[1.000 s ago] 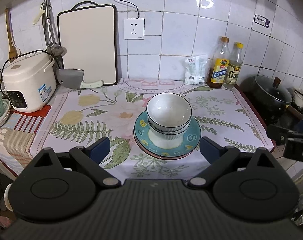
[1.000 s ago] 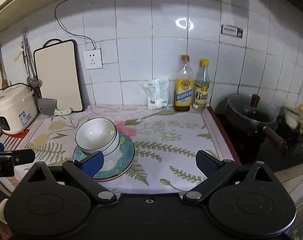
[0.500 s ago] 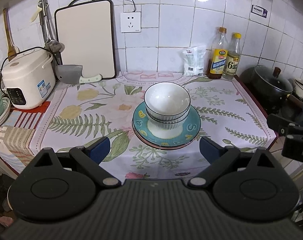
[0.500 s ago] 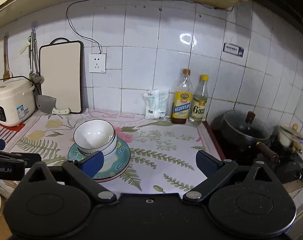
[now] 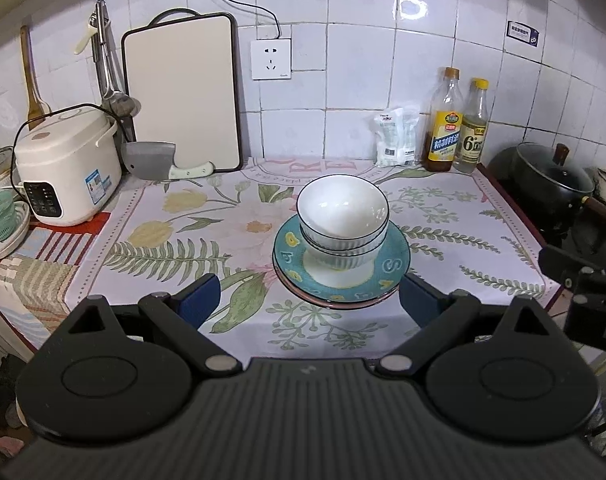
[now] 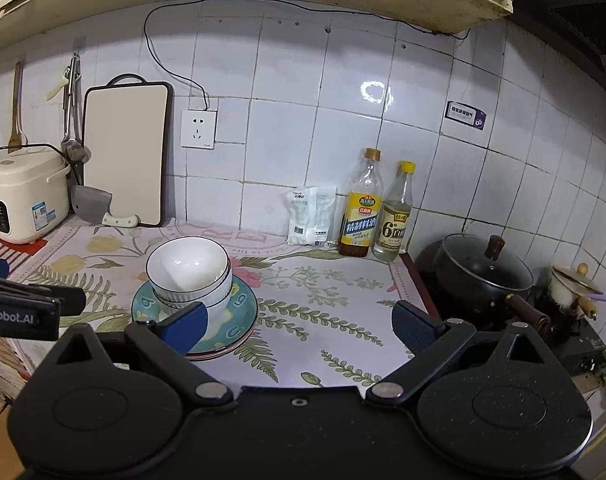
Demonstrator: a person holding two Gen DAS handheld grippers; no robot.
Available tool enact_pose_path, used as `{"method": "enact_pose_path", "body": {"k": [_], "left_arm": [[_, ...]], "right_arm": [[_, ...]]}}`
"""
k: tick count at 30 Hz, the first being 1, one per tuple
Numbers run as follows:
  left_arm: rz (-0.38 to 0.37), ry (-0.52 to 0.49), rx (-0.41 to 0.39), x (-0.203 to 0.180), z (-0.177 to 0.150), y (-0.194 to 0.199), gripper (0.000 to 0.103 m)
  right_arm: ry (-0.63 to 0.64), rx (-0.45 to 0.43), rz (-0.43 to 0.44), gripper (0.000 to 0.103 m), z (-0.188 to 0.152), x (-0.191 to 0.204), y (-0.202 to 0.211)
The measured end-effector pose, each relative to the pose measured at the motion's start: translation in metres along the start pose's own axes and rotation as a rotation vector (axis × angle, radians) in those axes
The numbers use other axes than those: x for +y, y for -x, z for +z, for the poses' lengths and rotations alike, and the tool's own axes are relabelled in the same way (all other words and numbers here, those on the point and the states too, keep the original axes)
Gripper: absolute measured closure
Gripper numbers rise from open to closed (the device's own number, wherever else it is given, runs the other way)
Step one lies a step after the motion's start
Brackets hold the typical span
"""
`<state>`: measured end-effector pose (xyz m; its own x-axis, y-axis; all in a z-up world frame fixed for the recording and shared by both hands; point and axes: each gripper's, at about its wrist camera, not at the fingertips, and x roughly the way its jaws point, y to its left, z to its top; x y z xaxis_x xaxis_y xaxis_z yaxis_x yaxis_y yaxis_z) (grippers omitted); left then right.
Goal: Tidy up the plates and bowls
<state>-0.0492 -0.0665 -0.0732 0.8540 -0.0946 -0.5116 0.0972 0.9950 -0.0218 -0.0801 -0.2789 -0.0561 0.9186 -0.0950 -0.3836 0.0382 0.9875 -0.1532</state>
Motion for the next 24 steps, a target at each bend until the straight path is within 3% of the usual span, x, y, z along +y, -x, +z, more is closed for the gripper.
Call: {"method": "enact_pose_path", "body": {"k": [12, 24], "left_arm": [[0.018, 0.005, -0.036, 0.003, -0.007, -0.003, 0.006], [0.026, -0.001, 0.004, 0.007, -0.011, -0.014, 0.006]], "right_arm": [[-0.023, -0.013, 0.003, 0.003, -0.006, -0.004, -0.001], [-0.025, -0.004, 0.006, 0.003, -0.01, -0.001, -0.007]]}}
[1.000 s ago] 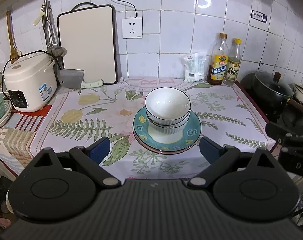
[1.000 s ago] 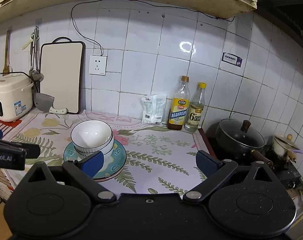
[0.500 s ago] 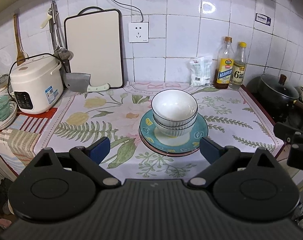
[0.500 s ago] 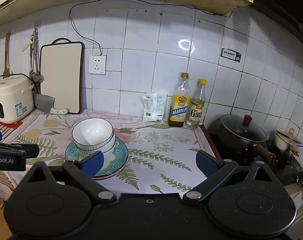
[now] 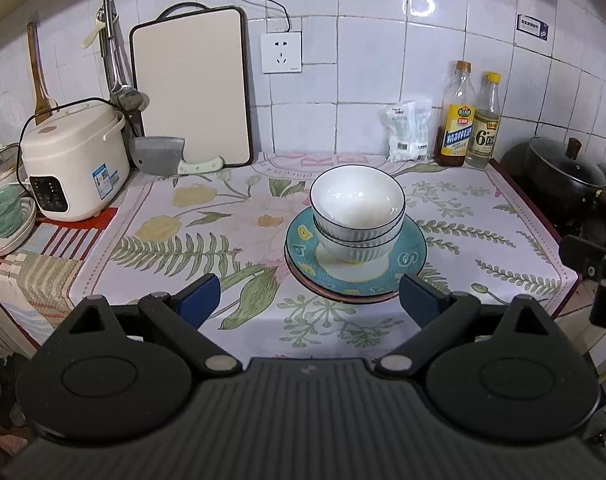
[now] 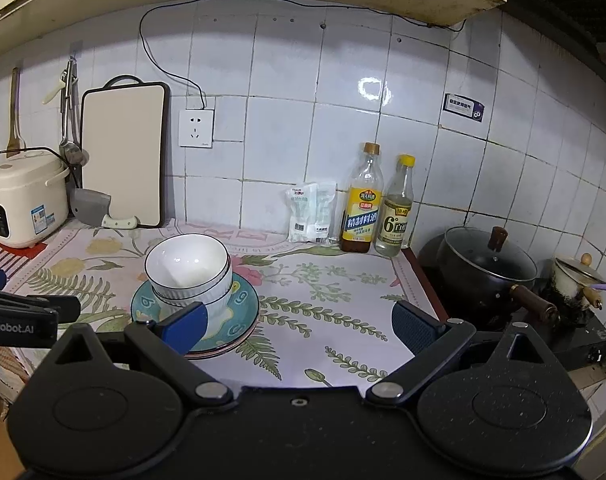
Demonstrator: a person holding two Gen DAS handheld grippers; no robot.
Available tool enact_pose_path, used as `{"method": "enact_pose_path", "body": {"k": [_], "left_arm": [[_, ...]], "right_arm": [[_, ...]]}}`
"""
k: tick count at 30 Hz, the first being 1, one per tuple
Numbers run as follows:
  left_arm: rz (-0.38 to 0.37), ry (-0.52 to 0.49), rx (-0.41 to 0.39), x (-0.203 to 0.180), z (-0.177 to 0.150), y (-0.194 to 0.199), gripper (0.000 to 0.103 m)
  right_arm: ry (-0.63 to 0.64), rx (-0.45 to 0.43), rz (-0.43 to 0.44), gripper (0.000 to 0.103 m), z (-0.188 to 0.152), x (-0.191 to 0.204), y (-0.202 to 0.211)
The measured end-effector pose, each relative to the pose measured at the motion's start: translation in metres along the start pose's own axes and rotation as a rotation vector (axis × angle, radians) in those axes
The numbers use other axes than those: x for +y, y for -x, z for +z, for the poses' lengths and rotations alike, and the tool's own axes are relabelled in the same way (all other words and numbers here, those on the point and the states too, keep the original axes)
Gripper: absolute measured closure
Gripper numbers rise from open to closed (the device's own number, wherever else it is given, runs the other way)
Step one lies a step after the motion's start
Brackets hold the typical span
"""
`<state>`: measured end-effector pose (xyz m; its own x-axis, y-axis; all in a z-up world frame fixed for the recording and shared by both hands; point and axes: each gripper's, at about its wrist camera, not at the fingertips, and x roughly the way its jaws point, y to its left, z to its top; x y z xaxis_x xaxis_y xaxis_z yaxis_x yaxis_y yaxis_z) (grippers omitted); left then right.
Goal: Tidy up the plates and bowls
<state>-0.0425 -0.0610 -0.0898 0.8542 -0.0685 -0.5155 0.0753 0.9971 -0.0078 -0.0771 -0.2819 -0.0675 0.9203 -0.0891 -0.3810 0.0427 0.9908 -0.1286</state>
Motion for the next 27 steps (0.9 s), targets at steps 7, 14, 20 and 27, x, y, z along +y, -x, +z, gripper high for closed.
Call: {"method": "enact_pose_path", "body": {"k": [7, 14, 20, 27], "left_arm": [[-0.01, 0.014, 0.016, 0.0023, -0.0021, -0.003, 0.006], [-0.006, -0.005, 0.0, 0.0014, -0.0021, -0.0016, 0.006], [-0.009, -0.007, -0.001, 0.0001, -0.0023, -0.0005, 0.006], [-0.007, 0.0, -0.001, 0.0016, -0.002, -0.001, 0.006]], "right_arm": [[-0.022, 0.006, 0.0, 0.003, -0.0029, -0.0028, -0.0033], [-0.039, 0.014, 0.0, 0.003, -0.003, -0.0052, -0.006], [-0.038, 0.021, 0.0, 0.003, -0.0041, -0.004, -0.0075], [-0.039, 0.023, -0.003, 0.003, -0.0043, -0.0029, -0.0083]]}}
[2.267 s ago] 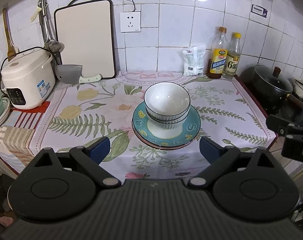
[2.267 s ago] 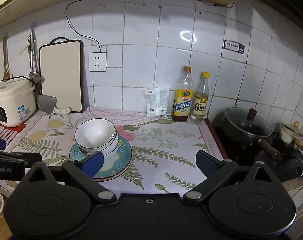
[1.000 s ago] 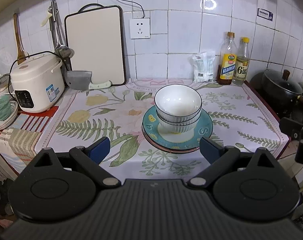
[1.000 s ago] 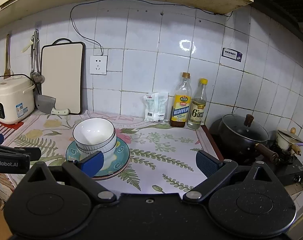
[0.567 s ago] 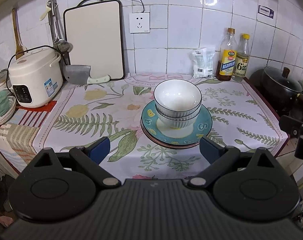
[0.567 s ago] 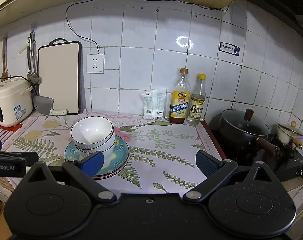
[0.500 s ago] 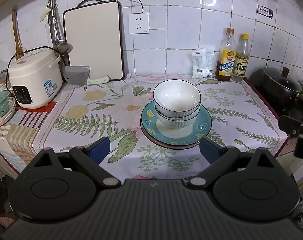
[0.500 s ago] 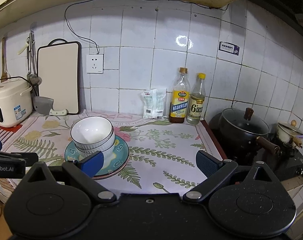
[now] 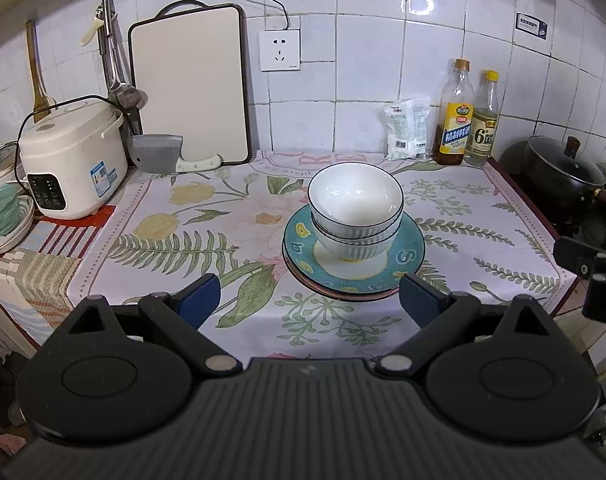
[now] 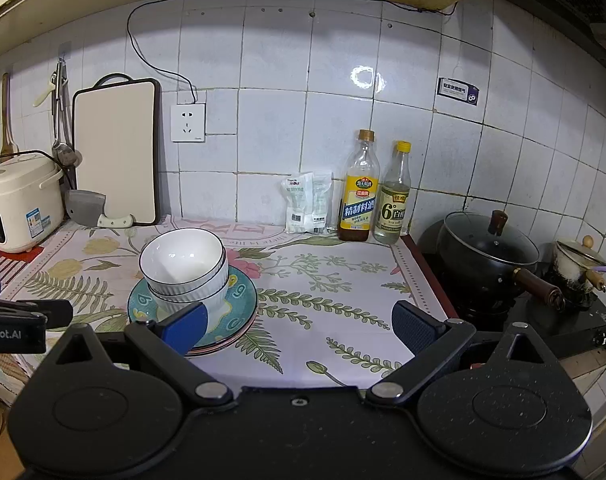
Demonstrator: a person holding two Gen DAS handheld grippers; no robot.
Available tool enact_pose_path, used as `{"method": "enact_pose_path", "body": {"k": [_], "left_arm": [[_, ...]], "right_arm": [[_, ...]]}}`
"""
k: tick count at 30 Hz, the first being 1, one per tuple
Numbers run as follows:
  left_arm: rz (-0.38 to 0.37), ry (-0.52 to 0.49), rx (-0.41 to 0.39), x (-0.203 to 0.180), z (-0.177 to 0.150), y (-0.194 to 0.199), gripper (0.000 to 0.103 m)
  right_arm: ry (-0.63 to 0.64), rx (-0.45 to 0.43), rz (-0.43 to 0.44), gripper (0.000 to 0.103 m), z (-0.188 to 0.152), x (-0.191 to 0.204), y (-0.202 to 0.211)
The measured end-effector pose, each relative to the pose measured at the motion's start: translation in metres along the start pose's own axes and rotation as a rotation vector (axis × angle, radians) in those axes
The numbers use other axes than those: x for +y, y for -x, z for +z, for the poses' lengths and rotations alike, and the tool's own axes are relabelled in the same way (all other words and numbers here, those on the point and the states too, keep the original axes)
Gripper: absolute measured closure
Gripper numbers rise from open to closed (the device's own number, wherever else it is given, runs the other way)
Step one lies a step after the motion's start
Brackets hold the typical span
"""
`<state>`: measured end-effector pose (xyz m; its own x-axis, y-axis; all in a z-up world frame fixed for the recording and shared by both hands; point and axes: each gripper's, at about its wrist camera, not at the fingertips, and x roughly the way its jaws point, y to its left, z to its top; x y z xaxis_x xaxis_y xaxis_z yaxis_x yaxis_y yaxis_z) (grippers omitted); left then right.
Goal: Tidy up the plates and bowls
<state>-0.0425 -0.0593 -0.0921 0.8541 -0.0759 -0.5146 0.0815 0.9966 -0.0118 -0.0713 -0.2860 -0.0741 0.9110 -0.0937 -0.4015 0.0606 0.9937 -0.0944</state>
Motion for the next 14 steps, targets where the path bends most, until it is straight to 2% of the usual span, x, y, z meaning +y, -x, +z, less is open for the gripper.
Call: {"method": "enact_pose_path", "body": {"k": [14], "left_arm": [[-0.001, 0.011, -0.003, 0.0021, -0.0005, 0.0011, 0.006]], "right_arm": [[-0.004, 0.002, -0.002, 0.003, -0.0008, -0.0034, -0.0016]]}}
